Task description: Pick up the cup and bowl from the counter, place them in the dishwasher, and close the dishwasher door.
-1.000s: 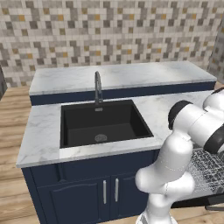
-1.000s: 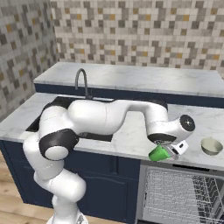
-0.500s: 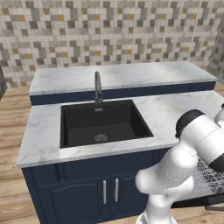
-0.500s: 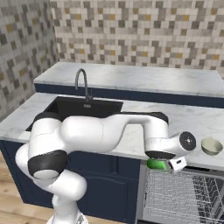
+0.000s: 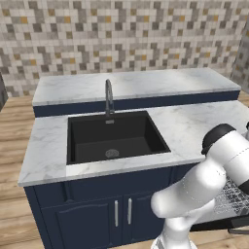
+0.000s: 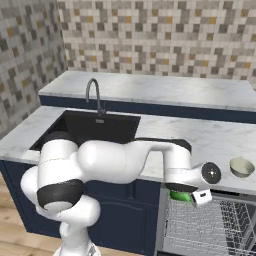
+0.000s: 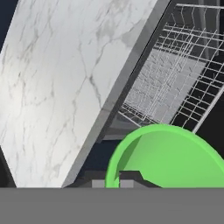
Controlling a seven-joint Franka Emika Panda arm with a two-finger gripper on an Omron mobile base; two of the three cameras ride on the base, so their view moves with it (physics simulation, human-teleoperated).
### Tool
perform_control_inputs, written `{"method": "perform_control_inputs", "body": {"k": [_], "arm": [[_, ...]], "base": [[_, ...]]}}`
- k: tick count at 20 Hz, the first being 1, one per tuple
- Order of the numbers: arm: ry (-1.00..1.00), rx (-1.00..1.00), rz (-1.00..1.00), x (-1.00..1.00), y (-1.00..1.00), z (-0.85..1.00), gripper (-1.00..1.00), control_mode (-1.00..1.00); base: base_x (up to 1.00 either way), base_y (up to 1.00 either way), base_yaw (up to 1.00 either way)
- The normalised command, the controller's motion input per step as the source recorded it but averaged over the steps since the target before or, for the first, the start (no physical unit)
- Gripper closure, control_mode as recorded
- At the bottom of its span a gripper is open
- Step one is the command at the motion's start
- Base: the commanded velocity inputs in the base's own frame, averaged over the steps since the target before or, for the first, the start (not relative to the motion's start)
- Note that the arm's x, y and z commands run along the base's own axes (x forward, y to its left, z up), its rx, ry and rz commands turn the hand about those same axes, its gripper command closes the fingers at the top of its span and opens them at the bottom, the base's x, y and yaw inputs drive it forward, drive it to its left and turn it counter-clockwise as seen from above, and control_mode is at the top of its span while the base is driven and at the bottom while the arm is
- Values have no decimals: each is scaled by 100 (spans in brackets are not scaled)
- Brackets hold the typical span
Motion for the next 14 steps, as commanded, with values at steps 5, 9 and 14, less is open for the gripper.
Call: {"method": "perform_control_inputs", "body": {"k": [5,9,14], "arm": [[-2,0,0,-4,-22,-37,100,-100],[-2,0,0,0,-25,-47,100,-100],[-1,0,0,0,-25,-52,100,-100]], "base": [[0,0,0],[0,0,0],[0,0,0]]}}
